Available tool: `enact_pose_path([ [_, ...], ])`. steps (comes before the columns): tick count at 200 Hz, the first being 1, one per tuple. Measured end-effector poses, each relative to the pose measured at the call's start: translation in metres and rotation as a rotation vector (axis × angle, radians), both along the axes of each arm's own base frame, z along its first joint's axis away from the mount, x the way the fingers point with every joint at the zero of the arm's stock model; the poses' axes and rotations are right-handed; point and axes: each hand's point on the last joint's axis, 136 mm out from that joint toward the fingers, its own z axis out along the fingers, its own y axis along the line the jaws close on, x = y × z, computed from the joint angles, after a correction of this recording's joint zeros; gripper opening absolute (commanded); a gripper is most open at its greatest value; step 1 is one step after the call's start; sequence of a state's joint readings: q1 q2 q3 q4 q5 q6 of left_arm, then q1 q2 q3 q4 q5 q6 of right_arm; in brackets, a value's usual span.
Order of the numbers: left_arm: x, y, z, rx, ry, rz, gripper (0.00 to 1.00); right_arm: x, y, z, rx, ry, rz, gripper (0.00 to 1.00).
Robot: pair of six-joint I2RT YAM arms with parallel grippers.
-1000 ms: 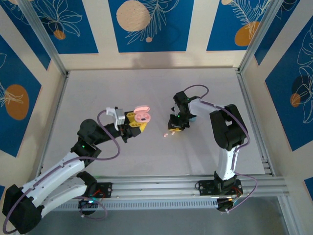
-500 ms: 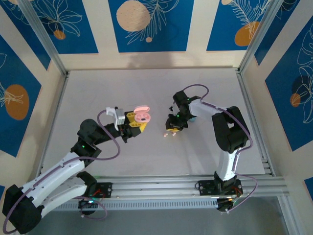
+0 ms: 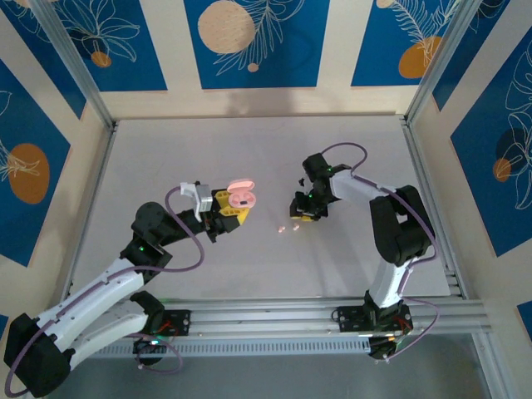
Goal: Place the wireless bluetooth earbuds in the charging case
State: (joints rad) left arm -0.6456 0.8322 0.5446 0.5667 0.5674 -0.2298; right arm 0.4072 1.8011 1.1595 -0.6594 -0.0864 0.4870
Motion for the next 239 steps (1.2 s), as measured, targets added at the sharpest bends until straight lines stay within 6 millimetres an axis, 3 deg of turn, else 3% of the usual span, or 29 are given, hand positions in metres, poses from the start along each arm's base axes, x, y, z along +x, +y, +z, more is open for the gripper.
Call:
enact_pose_path([
  [43, 0.000, 0.000, 0.000, 0.000, 0.000, 0.000, 0.25, -0.007, 0.001, -0.020, -0.005, 0.057, 0.000, 0.36],
  [122, 0.000, 0.000, 0.000, 0.000, 0.000, 0.000, 0.25, -0.010, 0.020, -0.016, 0.068, 0.062, 0.034, 0.28],
  [193, 0.000, 0.000, 0.000, 0.000, 0.000, 0.000, 0.25, -0.009, 0.036, -0.009, 0.088, 0.050, 0.066, 0.31],
  [239, 0.000, 0.000, 0.000, 0.000, 0.000, 0.000, 0.25, -0.005, 0.041, -0.018, 0.017, 0.051, 0.087, 0.33],
])
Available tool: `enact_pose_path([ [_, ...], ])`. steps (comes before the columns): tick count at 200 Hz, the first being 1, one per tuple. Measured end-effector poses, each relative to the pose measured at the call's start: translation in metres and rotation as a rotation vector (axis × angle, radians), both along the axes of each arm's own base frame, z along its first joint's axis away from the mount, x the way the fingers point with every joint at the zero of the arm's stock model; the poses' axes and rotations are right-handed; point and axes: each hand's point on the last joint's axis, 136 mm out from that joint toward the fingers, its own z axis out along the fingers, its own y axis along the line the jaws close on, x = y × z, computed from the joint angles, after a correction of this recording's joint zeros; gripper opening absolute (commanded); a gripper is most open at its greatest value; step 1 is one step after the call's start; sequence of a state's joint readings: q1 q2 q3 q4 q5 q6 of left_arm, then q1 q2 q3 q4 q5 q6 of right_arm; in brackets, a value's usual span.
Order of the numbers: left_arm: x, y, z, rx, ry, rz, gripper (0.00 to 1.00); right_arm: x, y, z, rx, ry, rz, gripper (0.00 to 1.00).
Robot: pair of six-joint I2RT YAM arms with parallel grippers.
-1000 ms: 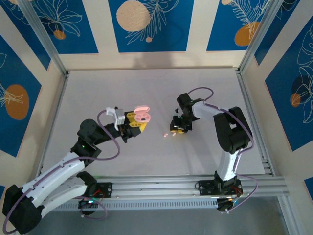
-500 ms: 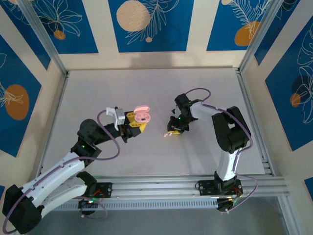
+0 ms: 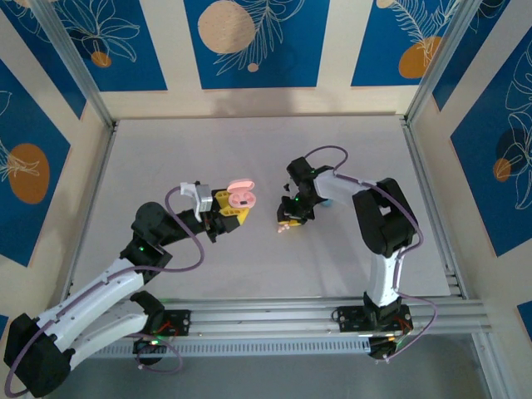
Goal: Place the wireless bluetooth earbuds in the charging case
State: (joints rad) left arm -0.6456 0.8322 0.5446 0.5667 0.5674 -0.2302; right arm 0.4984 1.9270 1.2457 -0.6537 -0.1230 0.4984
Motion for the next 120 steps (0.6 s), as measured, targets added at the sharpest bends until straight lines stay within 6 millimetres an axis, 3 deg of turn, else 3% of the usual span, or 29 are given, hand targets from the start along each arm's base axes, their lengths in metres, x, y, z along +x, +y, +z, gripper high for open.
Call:
enact_pose_path([
  [55, 0.000, 0.000, 0.000, 0.000, 0.000, 0.000, 0.25, 0.002, -0.004, 0.001, -0.094, -0.025, 0.018, 0.25],
  [120, 0.000, 0.000, 0.000, 0.000, 0.001, 0.000, 0.25, -0.001, -0.010, 0.001, -0.165, -0.037, 0.040, 0.22],
])
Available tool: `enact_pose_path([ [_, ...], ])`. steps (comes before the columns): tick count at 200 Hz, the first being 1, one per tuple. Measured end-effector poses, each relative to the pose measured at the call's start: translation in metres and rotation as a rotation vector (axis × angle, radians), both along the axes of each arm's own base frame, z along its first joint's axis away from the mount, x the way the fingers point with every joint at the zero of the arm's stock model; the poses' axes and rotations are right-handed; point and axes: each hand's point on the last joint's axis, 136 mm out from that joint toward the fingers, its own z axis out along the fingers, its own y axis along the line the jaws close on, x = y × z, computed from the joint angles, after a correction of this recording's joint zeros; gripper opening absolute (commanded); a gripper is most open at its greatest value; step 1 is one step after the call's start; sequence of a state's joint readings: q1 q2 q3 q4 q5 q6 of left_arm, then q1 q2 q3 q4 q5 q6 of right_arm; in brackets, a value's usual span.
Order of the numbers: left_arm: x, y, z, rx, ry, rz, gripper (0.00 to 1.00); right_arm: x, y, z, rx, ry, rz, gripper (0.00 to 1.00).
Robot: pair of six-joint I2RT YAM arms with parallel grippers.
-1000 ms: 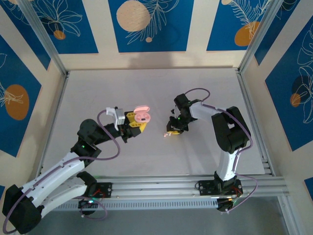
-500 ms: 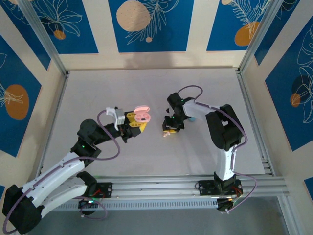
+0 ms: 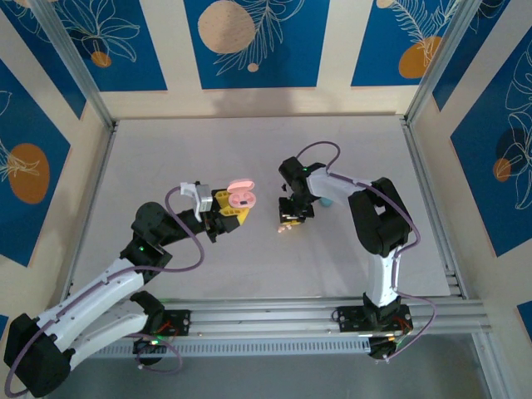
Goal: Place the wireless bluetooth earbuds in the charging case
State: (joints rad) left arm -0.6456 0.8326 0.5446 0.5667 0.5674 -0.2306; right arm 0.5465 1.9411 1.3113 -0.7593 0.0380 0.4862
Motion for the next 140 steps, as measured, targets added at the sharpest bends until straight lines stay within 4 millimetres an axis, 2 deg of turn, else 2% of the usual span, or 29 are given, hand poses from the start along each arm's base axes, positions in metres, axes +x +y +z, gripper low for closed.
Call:
enact_pose_path([
  [68, 0.0000, 0.0000, 0.0000, 0.000, 0.000, 0.000, 0.26, -0.0082, -0.0077, -0.0010, -0.081, 0.009, 0.031, 0.27],
  [140, -0.0001, 0.0000, 0.0000, 0.000, 0.000, 0.000, 0.26, -0.0069, -0.0044, -0.0051, -0.080, 0.024, 0.062, 0.31],
])
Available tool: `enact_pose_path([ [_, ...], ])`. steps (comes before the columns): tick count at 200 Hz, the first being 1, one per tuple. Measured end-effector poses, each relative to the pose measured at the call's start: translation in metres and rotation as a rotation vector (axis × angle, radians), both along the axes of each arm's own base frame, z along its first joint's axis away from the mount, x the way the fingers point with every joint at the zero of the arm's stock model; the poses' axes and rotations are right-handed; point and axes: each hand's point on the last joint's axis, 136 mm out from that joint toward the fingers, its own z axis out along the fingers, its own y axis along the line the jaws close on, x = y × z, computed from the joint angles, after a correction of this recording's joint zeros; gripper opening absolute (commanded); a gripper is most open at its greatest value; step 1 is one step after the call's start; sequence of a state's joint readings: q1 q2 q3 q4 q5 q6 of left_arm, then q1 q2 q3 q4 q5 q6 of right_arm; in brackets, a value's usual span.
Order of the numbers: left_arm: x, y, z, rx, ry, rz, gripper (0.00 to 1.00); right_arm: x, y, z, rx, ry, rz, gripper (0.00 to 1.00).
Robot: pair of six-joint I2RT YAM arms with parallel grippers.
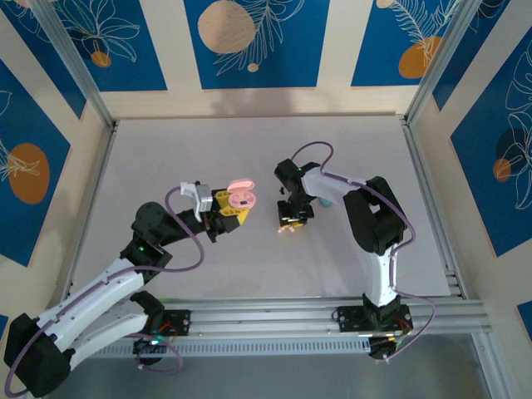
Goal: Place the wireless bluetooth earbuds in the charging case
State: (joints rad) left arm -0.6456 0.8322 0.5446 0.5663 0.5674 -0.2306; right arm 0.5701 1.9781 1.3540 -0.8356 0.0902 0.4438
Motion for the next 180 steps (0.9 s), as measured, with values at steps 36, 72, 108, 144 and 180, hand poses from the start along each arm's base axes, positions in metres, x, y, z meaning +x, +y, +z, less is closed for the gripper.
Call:
enact_pose_path([
  [36, 0.000, 0.000, 0.000, 0.001, 0.001, 0.000, 0.26, -0.001, 0.000, 0.000, 0.006, 0.010, 0.001, 0.26],
  [72, 0.000, 0.000, 0.000, 0.001, 0.002, 0.000, 0.26, -0.001, -0.001, 0.000, 0.008, 0.014, -0.001, 0.23],
  [108, 0.000, 0.000, 0.000, 0.001, 0.002, 0.000, 0.26, -0.001, -0.001, 0.001, 0.006, 0.016, -0.002, 0.20],
  [144, 0.000, 0.000, -0.001, 0.003, 0.004, 0.000, 0.26, 0.000, 0.002, 0.011, 0.038, -0.010, -0.026, 0.20],
  [180, 0.000, 0.000, -0.001, 0.004, 0.004, 0.001, 0.26, -0.007, 0.011, 0.072, 0.271, -0.103, -0.107, 0.20],
])
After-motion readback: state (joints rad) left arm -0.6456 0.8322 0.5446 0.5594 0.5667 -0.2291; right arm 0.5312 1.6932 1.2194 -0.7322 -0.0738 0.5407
